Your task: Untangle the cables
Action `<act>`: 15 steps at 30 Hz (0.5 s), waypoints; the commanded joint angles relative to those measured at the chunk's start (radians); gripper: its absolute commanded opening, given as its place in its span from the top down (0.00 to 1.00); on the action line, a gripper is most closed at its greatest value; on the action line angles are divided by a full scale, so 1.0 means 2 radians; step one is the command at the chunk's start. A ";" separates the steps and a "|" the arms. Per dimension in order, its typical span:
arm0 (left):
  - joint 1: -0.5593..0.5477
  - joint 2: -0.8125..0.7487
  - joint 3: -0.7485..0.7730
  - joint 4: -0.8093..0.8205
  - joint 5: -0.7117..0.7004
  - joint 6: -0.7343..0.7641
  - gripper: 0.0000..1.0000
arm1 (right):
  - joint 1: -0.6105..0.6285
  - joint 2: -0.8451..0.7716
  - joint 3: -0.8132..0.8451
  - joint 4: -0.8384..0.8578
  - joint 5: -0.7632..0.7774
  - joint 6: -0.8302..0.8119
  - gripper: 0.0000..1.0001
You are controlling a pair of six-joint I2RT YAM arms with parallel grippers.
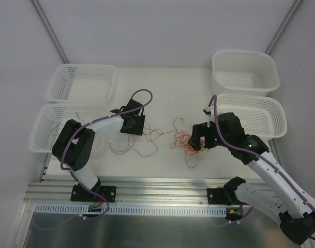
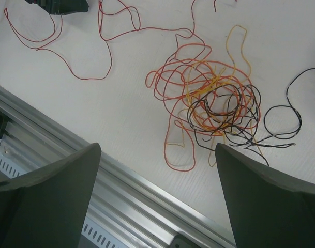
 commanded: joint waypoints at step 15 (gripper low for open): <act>0.003 -0.097 0.040 -0.015 0.000 -0.002 1.00 | -0.001 -0.035 0.003 -0.027 0.037 0.011 0.03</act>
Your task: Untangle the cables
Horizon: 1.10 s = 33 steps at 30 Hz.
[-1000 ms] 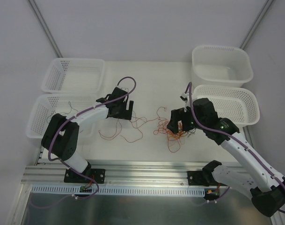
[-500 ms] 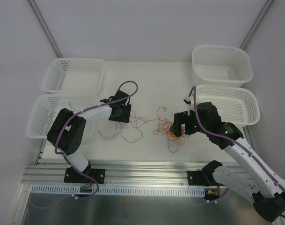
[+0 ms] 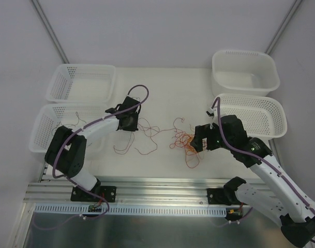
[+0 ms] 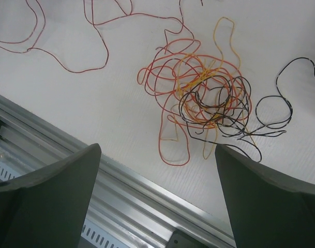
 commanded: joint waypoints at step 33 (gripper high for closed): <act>0.233 0.044 0.610 -0.042 0.074 0.020 1.00 | -0.001 -0.029 0.009 -0.015 0.030 -0.009 0.03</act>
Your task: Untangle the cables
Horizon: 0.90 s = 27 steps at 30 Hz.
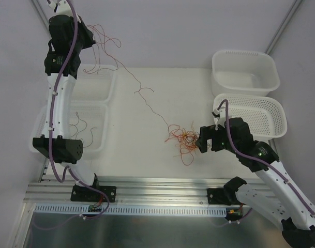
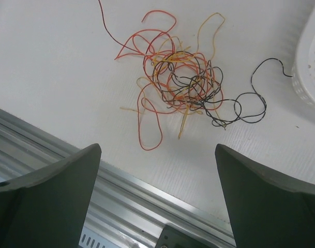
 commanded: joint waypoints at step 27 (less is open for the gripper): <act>0.026 -0.066 -0.066 0.008 0.032 -0.006 1.00 | 0.022 0.506 0.110 0.426 -0.193 0.046 0.37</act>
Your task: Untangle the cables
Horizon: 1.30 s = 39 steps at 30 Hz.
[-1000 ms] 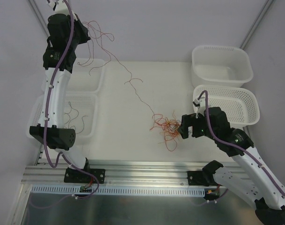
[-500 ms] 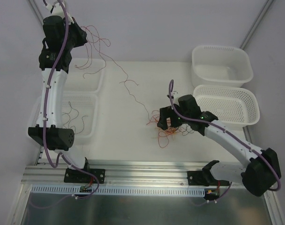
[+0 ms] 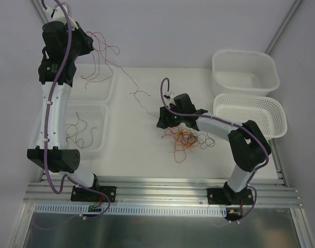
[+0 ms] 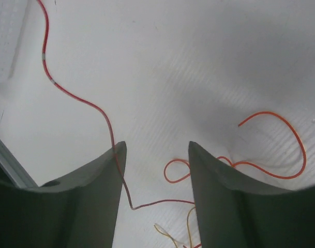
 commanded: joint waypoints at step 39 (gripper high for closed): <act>0.112 0.213 0.028 0.030 -0.065 -0.026 1.00 | -0.005 -0.382 -0.175 -0.183 0.059 -0.025 0.99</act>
